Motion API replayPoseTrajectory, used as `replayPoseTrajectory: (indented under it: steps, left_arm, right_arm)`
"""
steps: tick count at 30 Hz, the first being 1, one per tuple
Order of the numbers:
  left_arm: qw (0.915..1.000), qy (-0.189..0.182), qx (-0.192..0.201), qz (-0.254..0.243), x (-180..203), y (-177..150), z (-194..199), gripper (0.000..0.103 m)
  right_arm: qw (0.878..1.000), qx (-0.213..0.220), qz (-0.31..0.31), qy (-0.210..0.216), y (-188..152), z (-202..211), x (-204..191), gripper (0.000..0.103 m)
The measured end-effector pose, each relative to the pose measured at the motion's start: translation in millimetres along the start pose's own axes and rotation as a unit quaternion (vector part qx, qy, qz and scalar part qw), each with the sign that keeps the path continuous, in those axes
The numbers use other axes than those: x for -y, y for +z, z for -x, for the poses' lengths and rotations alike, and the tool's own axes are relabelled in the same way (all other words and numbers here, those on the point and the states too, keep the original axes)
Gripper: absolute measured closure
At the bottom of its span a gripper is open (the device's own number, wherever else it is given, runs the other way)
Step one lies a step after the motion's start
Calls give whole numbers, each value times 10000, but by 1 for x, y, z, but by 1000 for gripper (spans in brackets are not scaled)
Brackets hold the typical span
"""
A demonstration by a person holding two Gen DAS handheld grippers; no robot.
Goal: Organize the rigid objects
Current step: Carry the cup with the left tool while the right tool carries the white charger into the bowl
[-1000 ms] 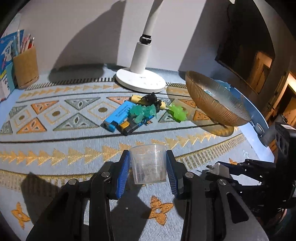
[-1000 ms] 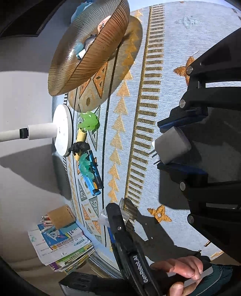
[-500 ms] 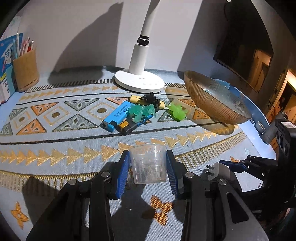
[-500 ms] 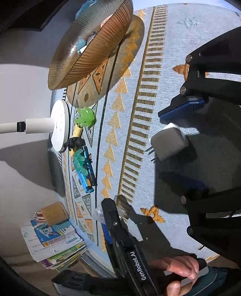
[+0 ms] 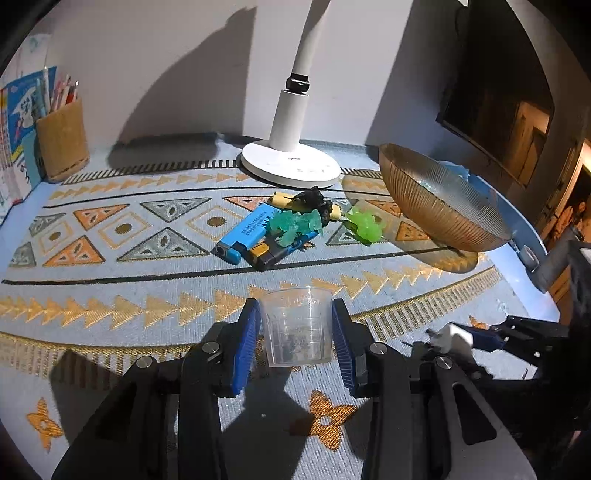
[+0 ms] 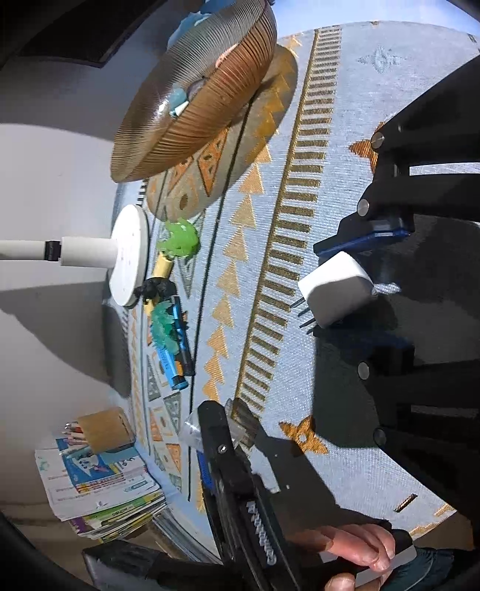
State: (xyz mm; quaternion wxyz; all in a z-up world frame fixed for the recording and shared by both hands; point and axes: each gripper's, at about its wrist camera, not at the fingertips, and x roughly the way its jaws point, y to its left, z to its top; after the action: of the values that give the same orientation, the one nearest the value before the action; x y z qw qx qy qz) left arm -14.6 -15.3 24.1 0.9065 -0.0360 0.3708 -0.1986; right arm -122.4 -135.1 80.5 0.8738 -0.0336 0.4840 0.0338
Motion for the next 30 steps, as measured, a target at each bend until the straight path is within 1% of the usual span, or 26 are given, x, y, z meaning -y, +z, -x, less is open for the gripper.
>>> replayPoseTrajectory:
  steps: [2,3,5,6,8,9,10,11,12,14,15,18,19,23,24,26,30]
  left_arm:
    - [10000,15,54,-28,4,3,5,67]
    - [10000,-21,80,-32,7,6,8,67]
    - [9995,-184,243,-48,17,21,20,67]
    - [9992,-246,316,-74,22,27,24,67]
    - [9976,-405,528,-189,39,49,35,67]
    - [9963,-487,650,-296,51,64,40,67]
    - [9950,-513,737,-428,65,80,42,67]
    - [9944,-507,774,-502,73,89,42,67]
    - [9934,-540,808,-612,88,104,39,67]
    - [9917,-746,752,-731,110,127,22,67]
    - [9919,-763,697,-733,117,135,12,67]
    - [9940,-820,349,-636,136,153,-35,67]
    - [9949,-774,248,-601,141,155,-54,67]
    - [9955,-731,-210,-559,154,148,-108,67]
    - [9954,-712,-282,-573,156,145,-115,67]
    - [9949,-683,-406,-619,159,139,-127,67]
    - [9941,-646,-596,-638,162,134,-143,67]
  right_arm:
    - [9999,51,-114,-4,1,6,6,67]
    - [9996,163,-211,-20,3,16,14,67]
    - [9988,359,-330,-101,8,33,28,67]
    - [9973,561,-410,-236,14,49,42,67]
    - [9939,835,-478,-547,25,71,61,67]
    - [9901,1011,-519,-824,34,87,78,67]
    - [9873,1116,-560,-981,41,96,90,67]
    - [9847,1203,-610,-1105,47,103,102,67]
    - [9799,1327,-722,-1302,57,113,122,67]
    - [9756,1412,-853,-1452,70,118,146,67]
    - [9731,1432,-986,-1509,77,118,164,67]
    - [9694,1321,-1313,-1597,92,105,204,67]
    - [9691,1282,-1385,-1586,94,100,214,67]
    - [9734,901,-1663,-1290,100,63,250,67]
    - [9734,741,-1693,-1353,100,50,259,67]
    - [9732,554,-1686,-1464,101,37,264,67]
    - [9729,372,-1712,-1511,101,17,273,67]
